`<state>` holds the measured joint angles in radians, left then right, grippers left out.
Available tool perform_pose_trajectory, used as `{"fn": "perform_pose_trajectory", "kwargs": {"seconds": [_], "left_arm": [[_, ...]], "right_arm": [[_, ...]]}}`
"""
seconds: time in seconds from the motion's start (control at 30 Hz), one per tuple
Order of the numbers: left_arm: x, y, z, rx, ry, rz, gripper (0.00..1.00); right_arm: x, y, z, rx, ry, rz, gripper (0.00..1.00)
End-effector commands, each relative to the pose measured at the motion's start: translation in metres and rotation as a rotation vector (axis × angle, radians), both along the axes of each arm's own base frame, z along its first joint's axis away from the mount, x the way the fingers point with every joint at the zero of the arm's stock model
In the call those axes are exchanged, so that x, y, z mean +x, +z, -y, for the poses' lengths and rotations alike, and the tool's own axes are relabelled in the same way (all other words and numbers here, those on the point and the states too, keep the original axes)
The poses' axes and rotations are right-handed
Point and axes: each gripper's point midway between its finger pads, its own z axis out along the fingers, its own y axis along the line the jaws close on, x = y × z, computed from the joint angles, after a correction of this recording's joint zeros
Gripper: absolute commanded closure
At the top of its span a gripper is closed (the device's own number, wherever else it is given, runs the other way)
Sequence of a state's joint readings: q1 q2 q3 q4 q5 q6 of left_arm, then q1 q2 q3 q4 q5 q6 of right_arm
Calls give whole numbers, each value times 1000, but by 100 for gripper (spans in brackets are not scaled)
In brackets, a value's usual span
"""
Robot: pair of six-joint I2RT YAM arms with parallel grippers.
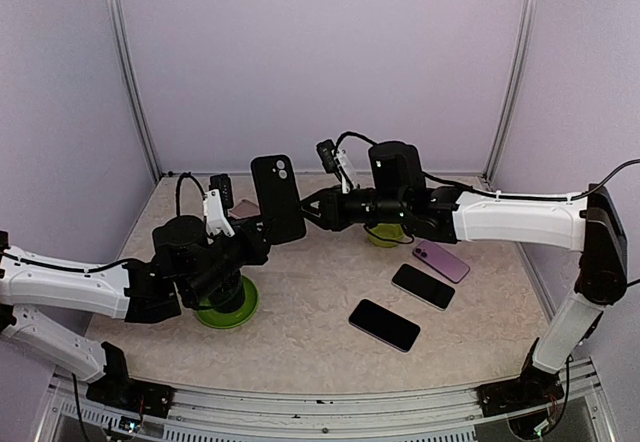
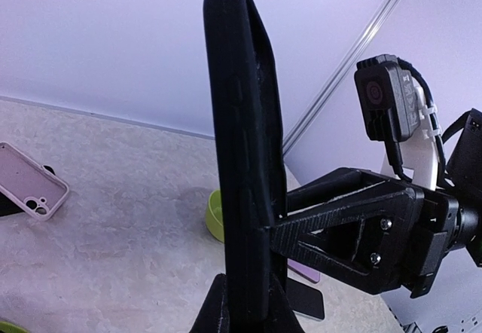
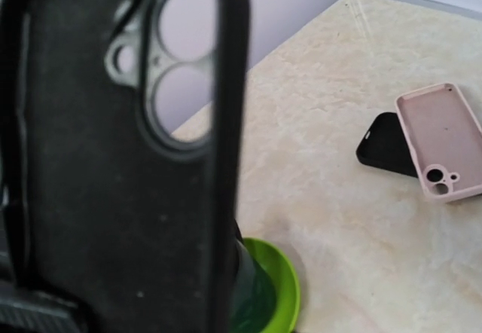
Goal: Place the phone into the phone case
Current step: Pass from the left arm to the right
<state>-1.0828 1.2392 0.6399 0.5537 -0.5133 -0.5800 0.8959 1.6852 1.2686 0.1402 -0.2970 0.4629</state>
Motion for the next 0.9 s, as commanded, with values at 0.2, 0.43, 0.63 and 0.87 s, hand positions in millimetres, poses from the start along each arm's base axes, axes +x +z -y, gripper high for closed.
{"fn": "perform_pose_trajectory", "kwargs": {"seconds": [0.2,0.43,0.63,0.87], "left_arm": [[0,8,-5,-33,50,9,97],[1,5,-3,-23,57,-3,90],[-1,9,1,-23,34,4,56],[-10,22,-2,-25,13,15,24]], "right_arm": [[-3,3,-17,-92,-24,79,93],[-2,2,-20,-125,-33,93,100],[1,8,-18,-133,-46,106,100],[7,14,-2,-202,-15,157,100]]}}
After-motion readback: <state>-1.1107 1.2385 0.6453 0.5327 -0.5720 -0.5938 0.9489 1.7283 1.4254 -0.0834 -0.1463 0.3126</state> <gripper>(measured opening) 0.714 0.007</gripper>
